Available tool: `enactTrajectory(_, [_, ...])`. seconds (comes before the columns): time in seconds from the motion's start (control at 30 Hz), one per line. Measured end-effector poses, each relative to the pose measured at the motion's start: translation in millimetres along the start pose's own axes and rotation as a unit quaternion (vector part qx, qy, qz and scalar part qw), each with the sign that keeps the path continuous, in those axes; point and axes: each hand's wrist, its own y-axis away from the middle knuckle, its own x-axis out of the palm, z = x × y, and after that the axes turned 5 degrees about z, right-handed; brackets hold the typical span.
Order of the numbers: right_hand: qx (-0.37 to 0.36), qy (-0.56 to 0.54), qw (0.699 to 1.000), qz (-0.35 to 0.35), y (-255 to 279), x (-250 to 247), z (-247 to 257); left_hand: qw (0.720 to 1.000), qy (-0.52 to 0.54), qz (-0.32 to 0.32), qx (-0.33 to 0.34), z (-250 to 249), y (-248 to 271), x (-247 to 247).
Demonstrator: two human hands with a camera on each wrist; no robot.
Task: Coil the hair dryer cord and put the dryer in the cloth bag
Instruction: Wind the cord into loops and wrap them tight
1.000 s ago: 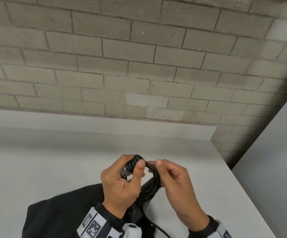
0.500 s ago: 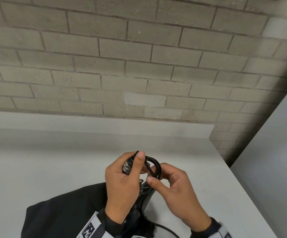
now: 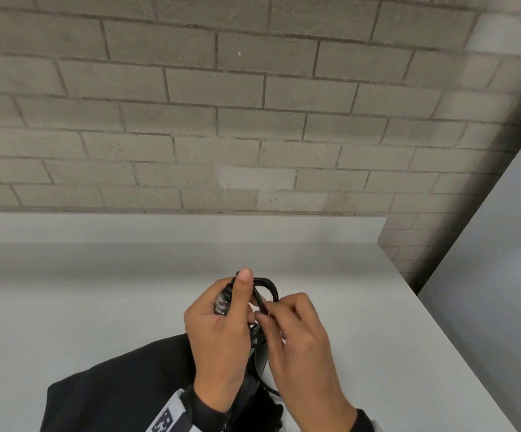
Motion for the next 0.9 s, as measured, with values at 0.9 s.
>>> enactTrajectory(0.9, [0.297,-0.458,0.815,0.193,-27.8,-71.1,0.7,0.987,-0.049,0.095,0.117,6.3,-12.5,-7.2])
